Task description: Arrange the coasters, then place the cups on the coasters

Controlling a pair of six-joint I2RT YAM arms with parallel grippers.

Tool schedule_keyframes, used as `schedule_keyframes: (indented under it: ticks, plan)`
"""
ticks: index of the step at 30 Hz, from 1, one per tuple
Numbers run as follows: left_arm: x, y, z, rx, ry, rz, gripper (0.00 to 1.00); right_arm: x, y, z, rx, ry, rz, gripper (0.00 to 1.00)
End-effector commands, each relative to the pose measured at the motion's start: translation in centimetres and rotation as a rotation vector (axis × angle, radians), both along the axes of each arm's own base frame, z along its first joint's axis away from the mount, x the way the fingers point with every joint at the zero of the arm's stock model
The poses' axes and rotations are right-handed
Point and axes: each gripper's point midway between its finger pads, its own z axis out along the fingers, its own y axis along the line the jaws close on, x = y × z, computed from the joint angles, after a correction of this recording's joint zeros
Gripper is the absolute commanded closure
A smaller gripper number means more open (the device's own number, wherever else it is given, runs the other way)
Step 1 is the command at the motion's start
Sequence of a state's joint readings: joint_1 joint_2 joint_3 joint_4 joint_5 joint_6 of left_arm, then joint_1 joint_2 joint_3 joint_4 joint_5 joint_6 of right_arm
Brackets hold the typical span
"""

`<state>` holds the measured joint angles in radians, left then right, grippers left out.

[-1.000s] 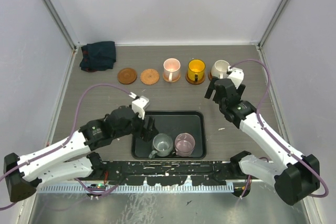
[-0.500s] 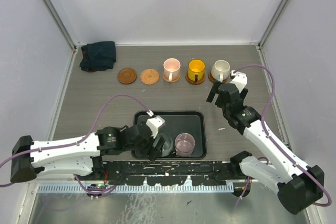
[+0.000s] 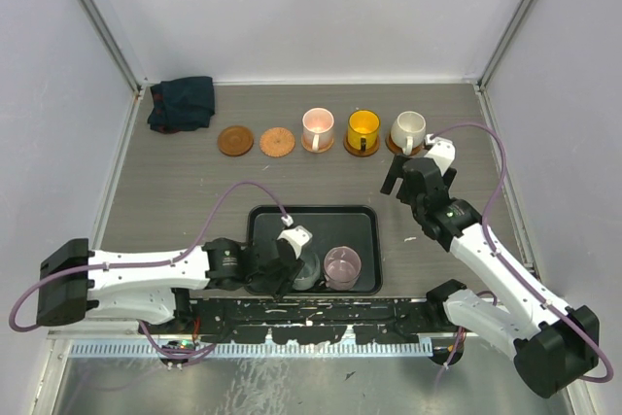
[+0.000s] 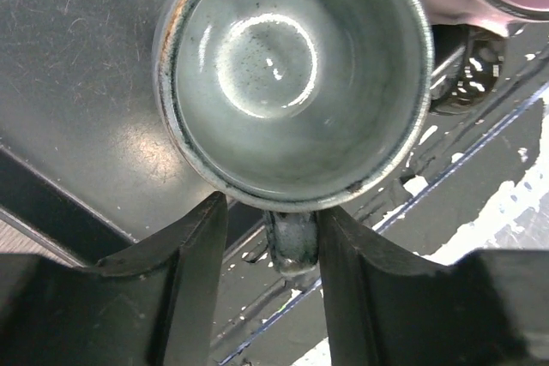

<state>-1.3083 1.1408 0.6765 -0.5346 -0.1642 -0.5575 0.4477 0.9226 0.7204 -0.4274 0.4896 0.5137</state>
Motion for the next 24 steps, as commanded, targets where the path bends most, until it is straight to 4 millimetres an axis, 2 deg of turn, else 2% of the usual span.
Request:
schedule_keyframes:
  ticks: [1,3,6,11,17,24]
  plan:
    - [0.7,0.0,-0.6,0.021,-0.030,0.030,0.57,0.3,0.5,0.8,0.046,-0.041,0.001,0.04]
    - [0.8,-0.1,-1.0,0.027,-0.033,0.035,0.64,0.3,0.5,0.6,0.047,-0.035,0.004,0.04]
    - [0.7,-0.4,-1.5,0.039,-0.021,0.026,0.81,0.4,0.7,0.3,0.050,-0.026,0.007,0.04]
    - [0.5,-1.2,-1.4,0.056,-0.024,-0.003,1.00,0.4,0.8,0.1,0.054,-0.023,0.008,0.04]
    - [1.4,-1.9,0.6,0.019,-0.080,0.018,1.00,0.2,0.7,-0.2,0.055,-0.019,0.009,0.04]
    - [4.3,-1.5,6.0,-0.052,-0.244,0.099,1.00,0.1,0.7,-0.2,0.058,-0.026,0.010,0.04]
